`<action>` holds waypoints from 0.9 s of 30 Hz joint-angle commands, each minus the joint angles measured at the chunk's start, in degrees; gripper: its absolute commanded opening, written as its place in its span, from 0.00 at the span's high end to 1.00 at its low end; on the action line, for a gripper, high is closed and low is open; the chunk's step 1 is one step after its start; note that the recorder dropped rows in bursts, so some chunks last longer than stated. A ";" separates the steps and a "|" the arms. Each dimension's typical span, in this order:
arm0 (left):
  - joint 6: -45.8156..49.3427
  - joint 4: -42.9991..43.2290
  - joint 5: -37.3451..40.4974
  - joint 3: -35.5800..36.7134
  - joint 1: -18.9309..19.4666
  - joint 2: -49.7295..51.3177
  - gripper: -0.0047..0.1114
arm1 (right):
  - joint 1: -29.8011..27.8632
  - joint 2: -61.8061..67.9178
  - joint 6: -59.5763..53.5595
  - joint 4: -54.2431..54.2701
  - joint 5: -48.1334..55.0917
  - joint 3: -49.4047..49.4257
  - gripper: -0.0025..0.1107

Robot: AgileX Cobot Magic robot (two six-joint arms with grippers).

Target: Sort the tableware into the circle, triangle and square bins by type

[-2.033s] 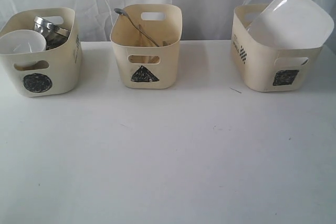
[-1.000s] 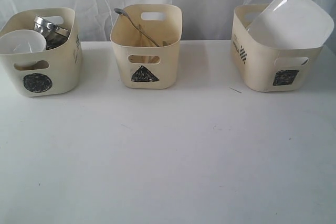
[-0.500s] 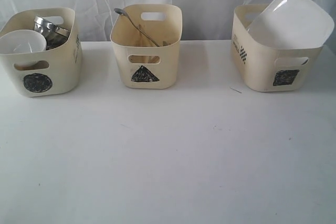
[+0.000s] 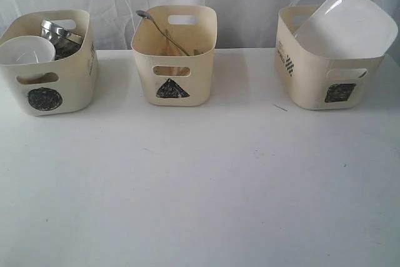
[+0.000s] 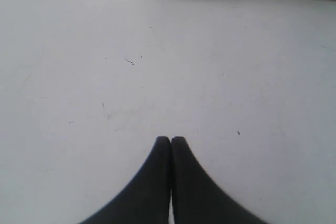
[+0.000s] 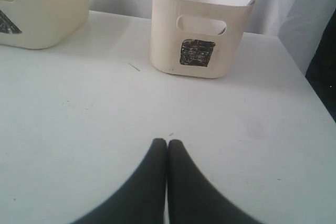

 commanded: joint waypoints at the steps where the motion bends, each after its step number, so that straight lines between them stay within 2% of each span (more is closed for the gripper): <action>1: 0.15 -0.38 1.57 0.24 -0.10 -0.25 0.96 | -0.13 -0.21 -1.80 -0.82 0.20 0.07 0.98; 21: 0.15 -0.38 1.57 0.24 0.11 -0.25 0.96 | -0.13 -0.21 -1.69 -0.82 0.20 0.07 0.98; 25: 0.37 0.47 1.68 0.24 4.14 -0.25 0.96 | -0.13 -0.21 -1.69 -0.82 0.20 0.07 0.98; 27: 4.53 -2.64 1.95 0.24 5.53 -0.25 0.96 | -0.13 -0.21 -1.69 -0.82 0.30 0.07 0.98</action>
